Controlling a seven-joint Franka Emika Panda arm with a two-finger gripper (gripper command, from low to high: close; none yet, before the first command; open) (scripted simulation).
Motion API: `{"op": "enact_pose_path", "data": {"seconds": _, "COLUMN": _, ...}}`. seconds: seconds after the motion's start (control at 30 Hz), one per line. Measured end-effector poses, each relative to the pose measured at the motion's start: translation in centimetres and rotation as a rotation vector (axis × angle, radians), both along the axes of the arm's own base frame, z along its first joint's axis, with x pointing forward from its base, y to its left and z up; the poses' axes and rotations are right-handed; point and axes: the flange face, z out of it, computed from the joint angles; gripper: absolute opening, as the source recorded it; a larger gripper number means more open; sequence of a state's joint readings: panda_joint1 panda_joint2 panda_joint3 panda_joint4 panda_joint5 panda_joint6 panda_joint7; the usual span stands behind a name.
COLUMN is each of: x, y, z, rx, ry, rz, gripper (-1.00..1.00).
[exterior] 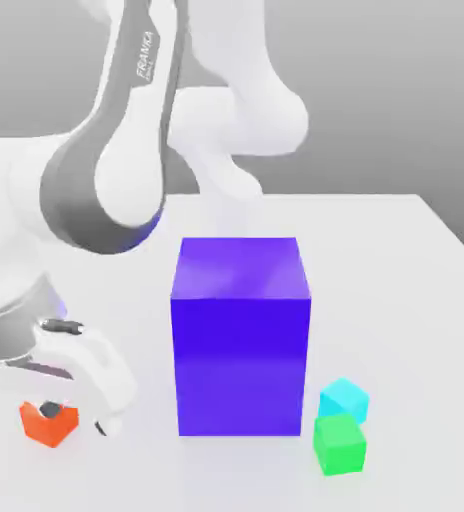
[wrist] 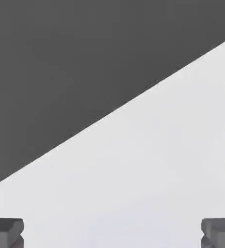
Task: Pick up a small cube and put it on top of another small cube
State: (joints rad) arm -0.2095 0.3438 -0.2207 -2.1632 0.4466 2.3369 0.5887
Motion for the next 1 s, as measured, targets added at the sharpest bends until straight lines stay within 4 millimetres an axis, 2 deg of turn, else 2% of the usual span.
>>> {"op": "enact_pose_path", "data": {"seconds": 0.13, "x": 0.1, "y": -4.7, "z": -2.1, "rx": -0.091, "ry": -0.003, "rz": -0.007, "gripper": 1.00}}
{"op": "enact_pose_path", "data": {"seconds": 0.3, "x": 0.2, "y": -10.2, "z": -3.5, "rx": -0.237, "ry": -0.003, "rz": 0.018, "gripper": 1.00}}
{"op": "enact_pose_path", "data": {"seconds": 0.4, "x": 0.3, "y": -11.1, "z": -7.9, "rx": -0.264, "ry": -0.002, "rz": 0.026, "gripper": 1.00}}
{"op": "enact_pose_path", "data": {"seconds": 0.43, "x": 0.2, "y": -11.1, "z": -9.2, "rx": -0.265, "ry": -0.002, "rz": 0.026, "gripper": -1.00}}
{"op": "enact_pose_path", "data": {"seconds": 0.6, "x": 0.2, "y": -11.1, "z": -9.2, "rx": -0.263, "ry": -0.003, "rz": 0.026, "gripper": -1.00}}
{"op": "enact_pose_path", "data": {"seconds": 0.63, "x": 0.2, "y": -11.1, "z": -9.8, "rx": -0.264, "ry": -0.002, "rz": 0.026, "gripper": -1.00}}
{"op": "enact_pose_path", "data": {"seconds": 0.67, "x": 0.2, "y": -11.2, "z": -9.1, "rx": -0.265, "ry": -0.003, "rz": 0.027, "gripper": -1.00}}
{"op": "enact_pose_path", "data": {"seconds": 0.73, "x": 0.3, "y": -11.2, "z": -6.2, "rx": -0.266, "ry": -0.003, "rz": 0.027, "gripper": -1.00}}
{"op": "enact_pose_path", "data": {"seconds": 0.77, "x": 0.3, "y": -10.8, "z": -4.8, "rx": -0.263, "ry": -0.001, "rz": 0.039, "gripper": -1.00}}
{"op": "enact_pose_path", "data": {"seconds": 0.8, "x": 0.7, "y": -9.2, "z": -4.6, "rx": -0.252, "ry": 0.005, "rz": 0.103, "gripper": -1.00}}
{"op": "enact_pose_path", "data": {"seconds": 1.0, "x": 2.2, "y": 5.0, "z": -4.1, "rx": -0.194, "ry": -0.008, "rz": 0.605, "gripper": -1.00}}
